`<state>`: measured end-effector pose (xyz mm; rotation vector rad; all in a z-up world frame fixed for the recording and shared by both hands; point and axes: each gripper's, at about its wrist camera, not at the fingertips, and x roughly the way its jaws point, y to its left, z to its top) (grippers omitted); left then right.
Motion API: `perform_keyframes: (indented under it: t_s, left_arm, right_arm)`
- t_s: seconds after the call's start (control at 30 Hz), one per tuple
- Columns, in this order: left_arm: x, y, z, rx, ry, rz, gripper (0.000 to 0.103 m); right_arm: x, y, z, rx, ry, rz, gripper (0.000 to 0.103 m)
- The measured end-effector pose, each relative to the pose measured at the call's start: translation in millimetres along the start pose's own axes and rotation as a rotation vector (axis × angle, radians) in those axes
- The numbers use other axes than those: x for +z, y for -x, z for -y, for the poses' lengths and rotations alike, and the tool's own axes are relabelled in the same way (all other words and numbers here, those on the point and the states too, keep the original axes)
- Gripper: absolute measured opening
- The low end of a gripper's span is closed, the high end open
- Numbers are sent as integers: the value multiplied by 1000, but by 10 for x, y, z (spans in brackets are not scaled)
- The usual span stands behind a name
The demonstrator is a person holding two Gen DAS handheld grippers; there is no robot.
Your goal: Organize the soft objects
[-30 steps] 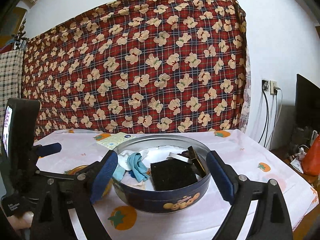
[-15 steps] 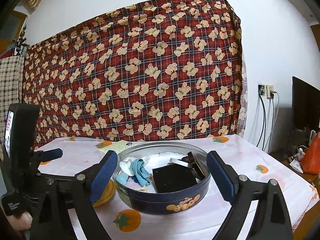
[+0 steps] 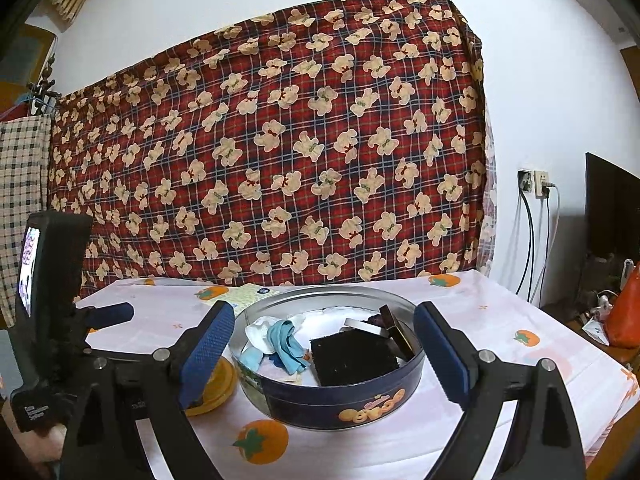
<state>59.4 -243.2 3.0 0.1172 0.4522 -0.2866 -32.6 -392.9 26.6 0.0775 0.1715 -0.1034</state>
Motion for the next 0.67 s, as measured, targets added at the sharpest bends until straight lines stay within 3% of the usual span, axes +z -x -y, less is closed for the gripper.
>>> perform_keyframes:
  t_s: [0.67]
  left_arm:
    - [-48, 18, 52, -3, -26, 30, 102]
  right_arm:
    - [-5, 119, -21, 22, -6, 32, 93]
